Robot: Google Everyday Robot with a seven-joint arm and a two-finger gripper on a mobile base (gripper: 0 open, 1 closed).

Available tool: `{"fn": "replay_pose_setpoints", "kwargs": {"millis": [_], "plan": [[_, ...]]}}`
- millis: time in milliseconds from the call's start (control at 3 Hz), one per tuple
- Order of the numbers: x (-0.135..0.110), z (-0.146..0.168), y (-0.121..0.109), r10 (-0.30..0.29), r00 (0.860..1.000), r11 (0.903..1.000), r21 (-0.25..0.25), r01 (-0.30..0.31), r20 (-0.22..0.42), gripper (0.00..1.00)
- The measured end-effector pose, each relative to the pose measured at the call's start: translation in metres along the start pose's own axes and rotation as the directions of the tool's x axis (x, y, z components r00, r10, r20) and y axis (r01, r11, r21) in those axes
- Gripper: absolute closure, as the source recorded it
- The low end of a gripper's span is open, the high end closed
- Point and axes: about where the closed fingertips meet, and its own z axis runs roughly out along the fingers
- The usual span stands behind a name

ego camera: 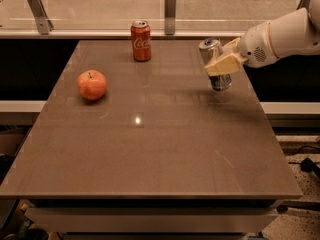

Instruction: Knock redbull can over

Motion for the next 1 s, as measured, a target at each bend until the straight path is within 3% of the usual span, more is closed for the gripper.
{"fn": "replay_pose_setpoints", "kwargs": {"millis": [333, 667, 1000], "plan": [[0.000, -0.001, -0.008, -0.012, 0.994, 0.9990, 0.041, 0.017, -0.111, 1.00], [0.002, 0.001, -0.017, -0.023, 0.976, 0.9969, 0.069, 0.039, -0.217, 1.00], [0.007, 0.004, -0.024, -0.028, 0.947, 0.9947, 0.084, 0.058, -0.320, 1.00]]}}
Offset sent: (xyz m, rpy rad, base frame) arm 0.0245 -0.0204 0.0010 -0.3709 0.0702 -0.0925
